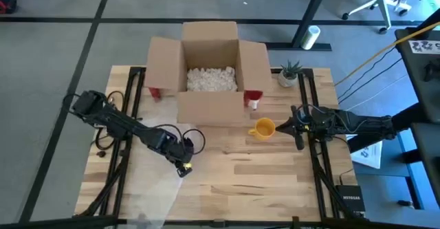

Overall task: Wrap mug
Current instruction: Adjust the bubble wrap

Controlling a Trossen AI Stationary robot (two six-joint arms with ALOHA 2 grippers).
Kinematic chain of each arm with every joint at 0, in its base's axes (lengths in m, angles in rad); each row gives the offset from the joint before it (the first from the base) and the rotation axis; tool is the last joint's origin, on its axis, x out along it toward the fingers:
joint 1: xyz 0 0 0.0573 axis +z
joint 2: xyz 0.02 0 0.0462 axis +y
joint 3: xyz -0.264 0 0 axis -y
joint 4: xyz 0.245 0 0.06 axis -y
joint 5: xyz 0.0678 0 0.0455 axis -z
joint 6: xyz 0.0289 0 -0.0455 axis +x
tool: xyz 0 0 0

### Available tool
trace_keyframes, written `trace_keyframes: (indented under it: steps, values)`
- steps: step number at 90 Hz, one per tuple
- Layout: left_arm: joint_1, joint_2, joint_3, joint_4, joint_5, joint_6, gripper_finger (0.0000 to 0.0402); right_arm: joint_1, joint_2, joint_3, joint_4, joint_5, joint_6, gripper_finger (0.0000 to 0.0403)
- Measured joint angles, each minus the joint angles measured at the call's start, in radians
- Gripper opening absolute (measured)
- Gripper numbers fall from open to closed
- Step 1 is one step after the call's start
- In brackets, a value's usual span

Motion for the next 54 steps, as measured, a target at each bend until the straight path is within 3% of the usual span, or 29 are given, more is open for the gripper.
trace_keyframes:
  steps: [21, 34, 54]
  values:
    - [-0.023, 0.0, 0.001, 0.02, 0.0, -0.027, 0.0, 0.0, 0.0, 0.0, 0.04, 0.0, 0.021, 0.0001]
    - [-0.029, 0.0, 0.001, 0.021, -0.002, -0.042, 0.0, 0.0, 0.0, 0.0, 0.156, -0.001, 0.205, 0.0001]
    - [-0.025, 0.0, 0.002, 0.024, -0.008, -0.036, 0.0, 0.0, 0.0, 0.0, 0.239, 0.102, 0.239, 0.0001]
